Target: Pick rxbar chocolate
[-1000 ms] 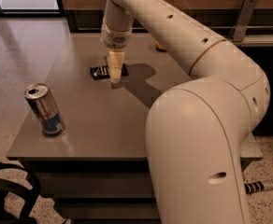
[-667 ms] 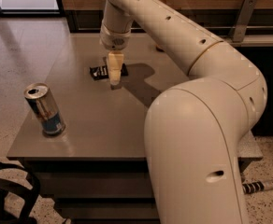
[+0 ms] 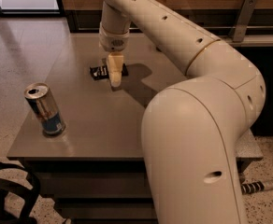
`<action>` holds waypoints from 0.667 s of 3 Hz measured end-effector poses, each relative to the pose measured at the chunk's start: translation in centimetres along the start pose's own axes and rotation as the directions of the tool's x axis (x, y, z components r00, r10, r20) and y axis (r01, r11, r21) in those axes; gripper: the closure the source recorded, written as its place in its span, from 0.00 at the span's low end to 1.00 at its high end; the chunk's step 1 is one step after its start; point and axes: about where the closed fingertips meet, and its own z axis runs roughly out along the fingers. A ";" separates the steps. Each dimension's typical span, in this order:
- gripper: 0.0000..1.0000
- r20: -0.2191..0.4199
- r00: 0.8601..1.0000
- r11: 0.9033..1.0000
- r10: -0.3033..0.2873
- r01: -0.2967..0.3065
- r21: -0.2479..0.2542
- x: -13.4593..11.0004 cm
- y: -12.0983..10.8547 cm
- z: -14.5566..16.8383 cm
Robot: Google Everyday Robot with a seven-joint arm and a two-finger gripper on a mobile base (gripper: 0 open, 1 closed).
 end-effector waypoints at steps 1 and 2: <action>0.00 -0.033 0.999 1.000 -0.019 0.019 -0.019 -0.1 -0.1 0.8; 0.00 -0.070 0.997 0.999 -0.042 0.039 -0.032 -0.2 -0.4 1.7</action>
Offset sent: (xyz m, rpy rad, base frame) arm 0.0069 0.0083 -0.0190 -0.1460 -0.0049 0.0529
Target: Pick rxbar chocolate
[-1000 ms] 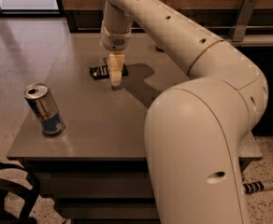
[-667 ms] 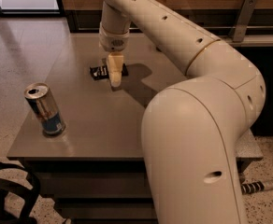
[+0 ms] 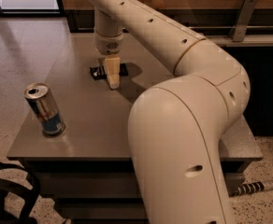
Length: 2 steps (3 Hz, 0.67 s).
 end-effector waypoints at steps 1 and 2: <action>0.14 -0.026 1.000 1.000 -0.001 0.002 0.022 0.5 -0.4 0.5; 0.36 -0.025 1.000 1.000 -0.002 0.003 0.024 0.5 -0.5 0.6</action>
Offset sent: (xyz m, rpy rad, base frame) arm 0.0051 -0.0025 -0.0047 -0.0155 -0.0251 -0.0042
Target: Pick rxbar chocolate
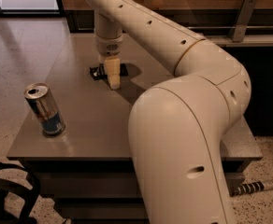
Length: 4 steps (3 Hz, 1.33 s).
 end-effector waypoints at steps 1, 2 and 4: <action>0.67 0.000 1.000 1.000 0.000 0.000 0.000 -0.1 -0.1 -0.8; 0.91 0.000 1.000 1.000 0.000 0.000 0.000 -0.1 -0.3 -1.4; 1.00 0.000 1.000 1.000 0.000 0.000 0.000 -0.2 -0.3 -1.7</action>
Offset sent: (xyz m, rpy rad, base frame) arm 0.0000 0.0000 0.0059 0.0000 0.0001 0.0000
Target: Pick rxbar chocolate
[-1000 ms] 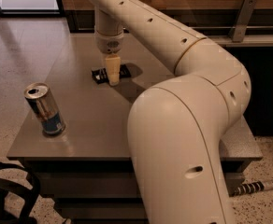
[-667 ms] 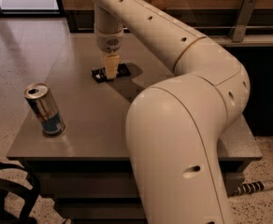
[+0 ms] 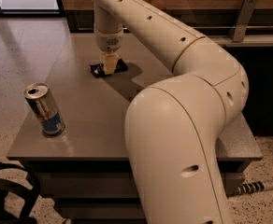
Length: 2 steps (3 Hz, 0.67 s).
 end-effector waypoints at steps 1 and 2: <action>1.00 0.025 1.000 0.999 0.003 -0.004 0.052 0.5 0.4 -1.1; 1.00 0.049 0.999 0.991 0.016 -0.022 0.133 1.7 1.6 -3.2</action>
Offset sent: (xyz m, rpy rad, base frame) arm -0.0360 -0.0635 0.0590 0.1735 -0.2183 -0.0614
